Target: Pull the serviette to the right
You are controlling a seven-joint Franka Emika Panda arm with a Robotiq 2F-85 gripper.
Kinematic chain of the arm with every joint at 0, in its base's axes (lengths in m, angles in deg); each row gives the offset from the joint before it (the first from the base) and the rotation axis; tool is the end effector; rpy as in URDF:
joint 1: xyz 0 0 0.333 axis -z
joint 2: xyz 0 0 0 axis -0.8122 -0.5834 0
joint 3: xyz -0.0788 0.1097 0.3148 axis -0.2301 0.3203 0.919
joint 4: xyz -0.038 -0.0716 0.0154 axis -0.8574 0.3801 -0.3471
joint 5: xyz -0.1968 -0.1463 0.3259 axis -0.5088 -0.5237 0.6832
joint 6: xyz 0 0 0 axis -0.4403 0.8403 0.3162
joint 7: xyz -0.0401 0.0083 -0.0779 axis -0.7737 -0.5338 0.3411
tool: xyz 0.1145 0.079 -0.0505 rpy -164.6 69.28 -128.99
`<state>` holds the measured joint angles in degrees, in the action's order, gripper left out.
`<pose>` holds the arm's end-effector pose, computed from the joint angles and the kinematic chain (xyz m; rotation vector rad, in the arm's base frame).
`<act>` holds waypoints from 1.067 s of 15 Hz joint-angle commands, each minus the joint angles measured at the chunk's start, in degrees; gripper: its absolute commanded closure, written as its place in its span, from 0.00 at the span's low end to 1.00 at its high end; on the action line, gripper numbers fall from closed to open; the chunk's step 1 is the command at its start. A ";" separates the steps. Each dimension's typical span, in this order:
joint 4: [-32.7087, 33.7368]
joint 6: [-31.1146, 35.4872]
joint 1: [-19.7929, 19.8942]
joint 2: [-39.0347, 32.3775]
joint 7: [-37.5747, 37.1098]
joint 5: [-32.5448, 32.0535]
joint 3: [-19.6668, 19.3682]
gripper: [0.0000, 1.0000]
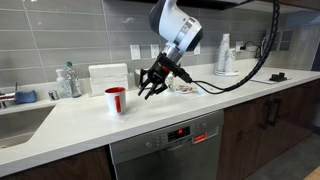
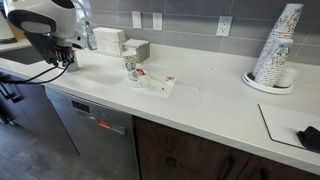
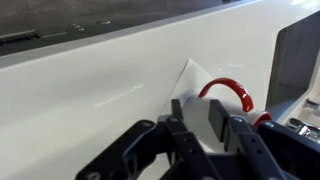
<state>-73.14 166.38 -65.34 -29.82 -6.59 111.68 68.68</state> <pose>0.5425 0.1974 0.3150 -2.4618 0.1686 -0.1385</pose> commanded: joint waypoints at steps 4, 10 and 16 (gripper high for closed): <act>6.48 9.33 0.00 -9.36 3.11 4.14 3.90 1.00; 10.84 13.63 0.04 -15.35 4.57 2.70 6.49 1.00; 12.75 15.84 0.36 -18.39 6.80 1.62 7.27 1.00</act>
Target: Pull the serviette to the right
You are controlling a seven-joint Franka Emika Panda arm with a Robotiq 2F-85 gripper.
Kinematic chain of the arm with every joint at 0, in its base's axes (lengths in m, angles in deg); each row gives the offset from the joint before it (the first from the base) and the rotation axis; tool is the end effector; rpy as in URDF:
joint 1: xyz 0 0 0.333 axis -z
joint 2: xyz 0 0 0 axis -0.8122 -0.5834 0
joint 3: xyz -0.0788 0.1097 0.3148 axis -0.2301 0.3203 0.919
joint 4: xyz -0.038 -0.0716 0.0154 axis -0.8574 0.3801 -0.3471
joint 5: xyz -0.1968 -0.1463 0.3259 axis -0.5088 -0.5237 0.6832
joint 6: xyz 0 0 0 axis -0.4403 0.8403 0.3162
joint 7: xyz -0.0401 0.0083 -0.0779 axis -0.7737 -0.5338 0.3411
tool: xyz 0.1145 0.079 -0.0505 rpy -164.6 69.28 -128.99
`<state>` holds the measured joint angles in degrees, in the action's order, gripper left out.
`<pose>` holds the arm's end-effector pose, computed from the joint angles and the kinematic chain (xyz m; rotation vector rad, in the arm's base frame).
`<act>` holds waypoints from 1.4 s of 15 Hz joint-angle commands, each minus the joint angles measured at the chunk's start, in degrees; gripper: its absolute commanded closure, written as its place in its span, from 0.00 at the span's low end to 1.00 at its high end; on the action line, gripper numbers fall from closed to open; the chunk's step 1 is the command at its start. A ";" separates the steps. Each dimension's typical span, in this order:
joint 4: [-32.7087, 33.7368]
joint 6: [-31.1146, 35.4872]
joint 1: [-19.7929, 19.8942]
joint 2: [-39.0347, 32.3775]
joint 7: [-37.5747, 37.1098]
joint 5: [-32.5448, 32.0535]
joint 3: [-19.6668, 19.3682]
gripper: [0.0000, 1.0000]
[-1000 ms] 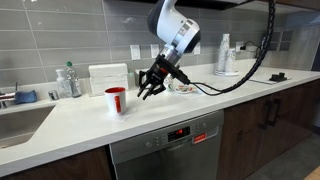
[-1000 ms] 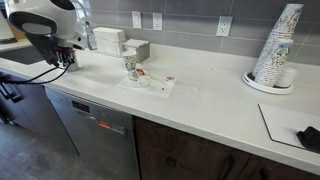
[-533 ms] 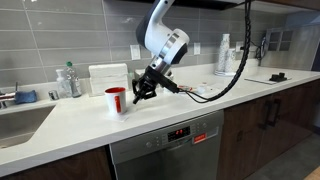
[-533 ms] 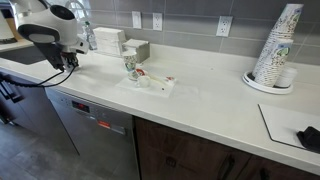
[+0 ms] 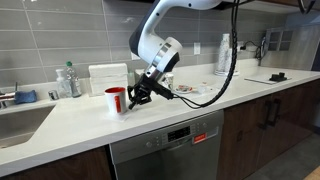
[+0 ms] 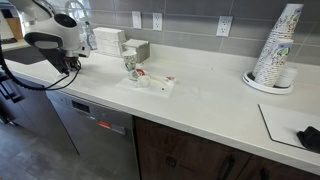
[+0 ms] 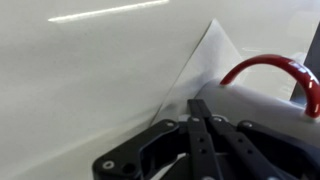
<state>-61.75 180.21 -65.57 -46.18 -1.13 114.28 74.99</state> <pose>0.5997 0.2529 0.2473 -2.4915 0.1264 -0.2789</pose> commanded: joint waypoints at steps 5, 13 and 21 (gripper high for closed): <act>1.50 2.48 -0.09 -3.11 -0.26 -6.25 0.59 1.00; 1.30 2.52 1.41 -3.37 -6.82 -15.25 -0.08 1.00; 1.36 3.40 5.55 -3.87 -10.31 -15.37 -1.21 1.00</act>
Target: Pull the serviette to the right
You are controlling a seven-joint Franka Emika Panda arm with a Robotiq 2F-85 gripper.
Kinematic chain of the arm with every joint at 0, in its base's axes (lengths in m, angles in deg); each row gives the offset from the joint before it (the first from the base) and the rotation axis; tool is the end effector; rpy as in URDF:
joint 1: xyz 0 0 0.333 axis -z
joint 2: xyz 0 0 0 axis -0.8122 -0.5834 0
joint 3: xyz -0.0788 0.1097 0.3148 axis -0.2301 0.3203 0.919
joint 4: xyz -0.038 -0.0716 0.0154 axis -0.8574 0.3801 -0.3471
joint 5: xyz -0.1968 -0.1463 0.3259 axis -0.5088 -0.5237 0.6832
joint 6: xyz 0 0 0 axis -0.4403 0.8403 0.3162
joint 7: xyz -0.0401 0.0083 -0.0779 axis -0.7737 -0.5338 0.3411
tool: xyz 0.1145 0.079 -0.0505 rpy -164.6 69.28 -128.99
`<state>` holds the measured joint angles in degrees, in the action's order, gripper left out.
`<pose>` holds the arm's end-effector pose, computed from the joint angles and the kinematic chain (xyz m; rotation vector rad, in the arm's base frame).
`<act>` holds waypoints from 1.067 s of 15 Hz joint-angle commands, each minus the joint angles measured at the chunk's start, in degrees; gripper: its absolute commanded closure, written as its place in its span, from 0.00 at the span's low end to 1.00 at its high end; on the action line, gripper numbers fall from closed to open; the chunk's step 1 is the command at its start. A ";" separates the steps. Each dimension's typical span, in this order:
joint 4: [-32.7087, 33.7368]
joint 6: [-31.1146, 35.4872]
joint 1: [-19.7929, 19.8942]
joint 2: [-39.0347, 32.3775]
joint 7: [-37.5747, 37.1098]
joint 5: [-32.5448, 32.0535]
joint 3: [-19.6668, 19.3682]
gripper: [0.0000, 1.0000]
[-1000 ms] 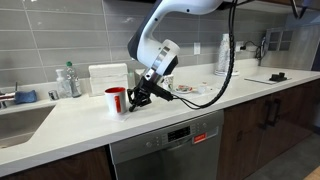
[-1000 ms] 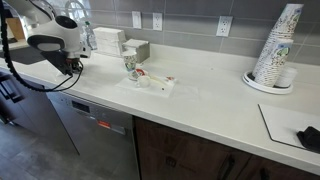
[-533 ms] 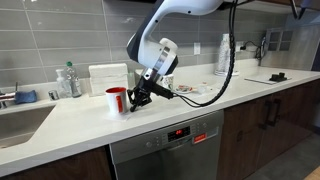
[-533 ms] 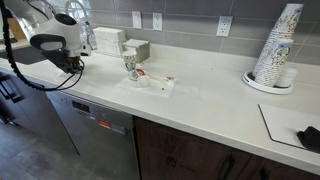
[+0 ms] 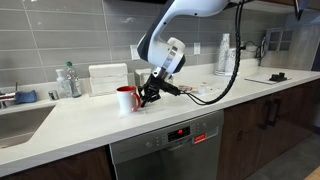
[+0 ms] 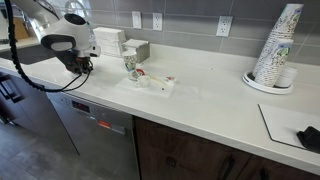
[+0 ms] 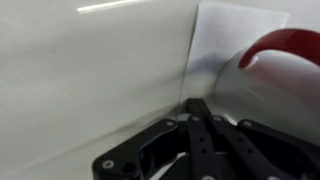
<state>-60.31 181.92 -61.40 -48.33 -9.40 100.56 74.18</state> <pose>0.6302 0.2018 0.2383 -2.6081 0.1652 -0.3186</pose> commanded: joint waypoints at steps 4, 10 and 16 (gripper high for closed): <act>-0.61 1.79 2.80 -1.66 -3.30 -1.84 -1.28 1.00; -2.43 1.53 5.70 -0.42 -3.85 -1.35 -2.72 1.00; -4.13 1.16 9.01 0.90 -2.88 -0.65 -3.78 1.00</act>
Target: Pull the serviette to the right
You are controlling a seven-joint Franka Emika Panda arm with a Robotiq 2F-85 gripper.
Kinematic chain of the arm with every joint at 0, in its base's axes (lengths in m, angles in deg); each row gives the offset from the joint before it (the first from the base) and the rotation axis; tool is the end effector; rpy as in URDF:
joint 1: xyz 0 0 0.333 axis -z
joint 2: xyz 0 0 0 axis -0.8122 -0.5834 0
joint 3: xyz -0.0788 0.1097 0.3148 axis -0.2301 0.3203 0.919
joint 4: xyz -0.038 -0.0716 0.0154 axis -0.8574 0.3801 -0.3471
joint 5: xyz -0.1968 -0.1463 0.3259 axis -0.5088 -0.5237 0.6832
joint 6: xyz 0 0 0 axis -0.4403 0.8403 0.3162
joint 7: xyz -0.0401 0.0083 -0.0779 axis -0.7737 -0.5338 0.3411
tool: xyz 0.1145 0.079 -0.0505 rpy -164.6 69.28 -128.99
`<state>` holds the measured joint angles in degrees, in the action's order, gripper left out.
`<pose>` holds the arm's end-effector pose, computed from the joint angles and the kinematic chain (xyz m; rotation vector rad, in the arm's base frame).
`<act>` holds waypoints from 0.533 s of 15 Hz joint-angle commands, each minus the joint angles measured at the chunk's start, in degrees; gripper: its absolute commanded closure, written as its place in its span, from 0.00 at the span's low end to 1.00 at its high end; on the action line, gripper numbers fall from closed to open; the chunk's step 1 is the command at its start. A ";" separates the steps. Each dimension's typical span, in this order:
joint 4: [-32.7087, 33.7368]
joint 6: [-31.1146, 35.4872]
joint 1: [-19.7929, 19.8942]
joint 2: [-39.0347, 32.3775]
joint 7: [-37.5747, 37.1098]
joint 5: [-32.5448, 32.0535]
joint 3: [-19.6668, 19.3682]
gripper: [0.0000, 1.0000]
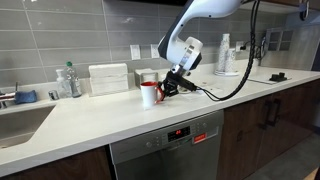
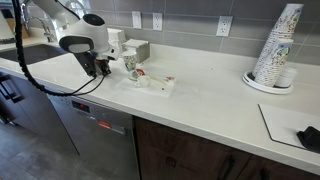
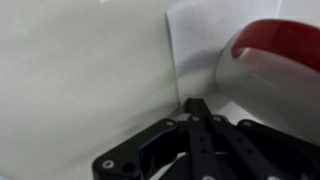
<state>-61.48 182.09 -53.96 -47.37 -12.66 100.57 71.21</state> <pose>0.6500 0.0848 0.2382 -2.6069 0.4692 -0.3666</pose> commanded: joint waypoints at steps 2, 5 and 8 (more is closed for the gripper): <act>-3.24 0.45 2.74 0.37 1.13 -0.07 -0.65 1.00; -3.40 -1.02 4.30 1.25 3.35 1.51 -0.08 1.00; -2.56 -3.52 7.06 1.74 8.46 5.86 1.89 1.00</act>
<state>-62.88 181.04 -50.10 -46.31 -9.82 102.52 71.25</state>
